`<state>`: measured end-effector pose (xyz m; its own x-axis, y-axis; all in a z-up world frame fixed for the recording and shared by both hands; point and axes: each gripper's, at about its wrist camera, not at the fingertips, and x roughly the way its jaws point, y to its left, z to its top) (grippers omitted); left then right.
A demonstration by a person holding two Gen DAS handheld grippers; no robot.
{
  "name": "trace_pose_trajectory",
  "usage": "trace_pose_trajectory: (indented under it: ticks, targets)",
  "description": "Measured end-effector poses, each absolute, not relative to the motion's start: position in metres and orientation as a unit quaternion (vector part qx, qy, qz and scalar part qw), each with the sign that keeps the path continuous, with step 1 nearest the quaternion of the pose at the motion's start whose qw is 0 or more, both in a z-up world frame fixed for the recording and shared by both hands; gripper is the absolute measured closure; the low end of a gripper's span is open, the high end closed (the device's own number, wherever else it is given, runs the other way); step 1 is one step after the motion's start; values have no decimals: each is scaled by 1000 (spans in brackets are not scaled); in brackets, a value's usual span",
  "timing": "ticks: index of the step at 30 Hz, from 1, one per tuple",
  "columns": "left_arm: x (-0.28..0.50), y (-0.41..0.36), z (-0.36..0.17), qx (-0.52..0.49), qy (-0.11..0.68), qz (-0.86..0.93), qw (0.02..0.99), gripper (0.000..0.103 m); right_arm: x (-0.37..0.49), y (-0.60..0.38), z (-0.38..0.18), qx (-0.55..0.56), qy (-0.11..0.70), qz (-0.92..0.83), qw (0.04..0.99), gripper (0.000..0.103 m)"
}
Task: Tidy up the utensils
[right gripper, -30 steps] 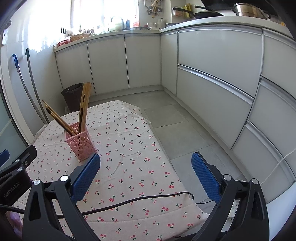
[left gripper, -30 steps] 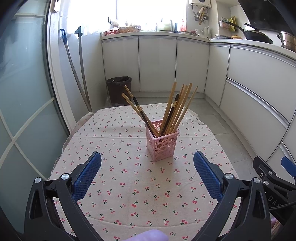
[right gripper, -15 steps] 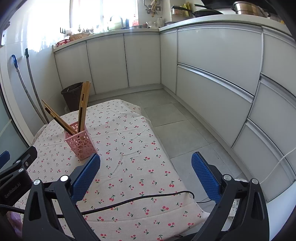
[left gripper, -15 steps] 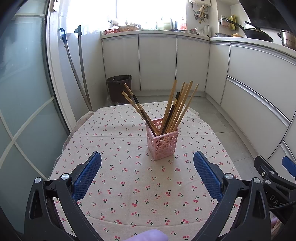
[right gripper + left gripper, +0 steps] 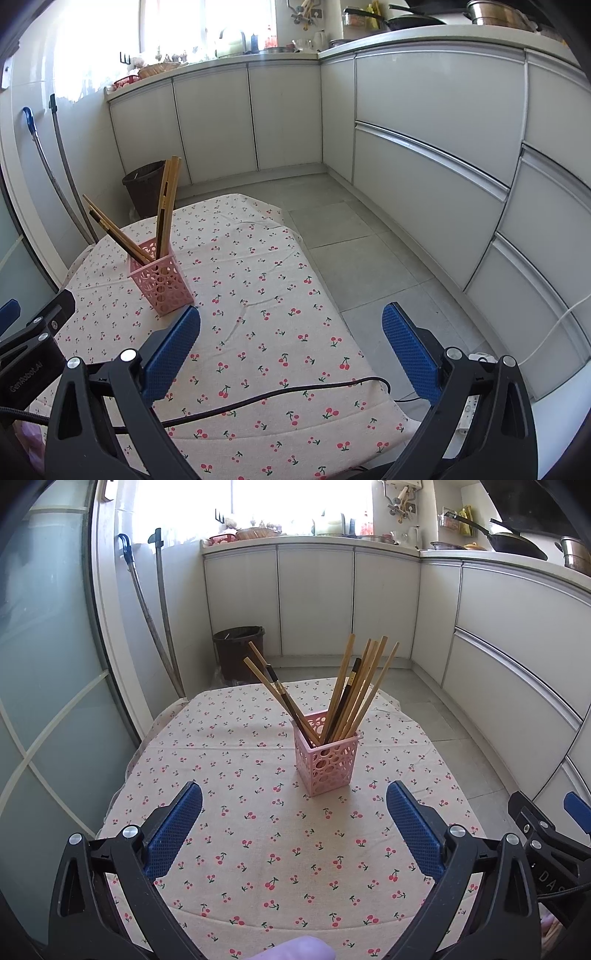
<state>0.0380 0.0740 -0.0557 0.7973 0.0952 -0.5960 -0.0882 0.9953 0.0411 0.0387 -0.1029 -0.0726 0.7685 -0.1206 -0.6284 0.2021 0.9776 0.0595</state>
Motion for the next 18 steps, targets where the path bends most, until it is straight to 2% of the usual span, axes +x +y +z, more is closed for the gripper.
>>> trace_pose_trajectory:
  ticks: [18]
  targets:
    - [39, 74, -56, 4, 319, 50, 946, 7, 38, -100, -76, 62, 334, -84, 937, 7]
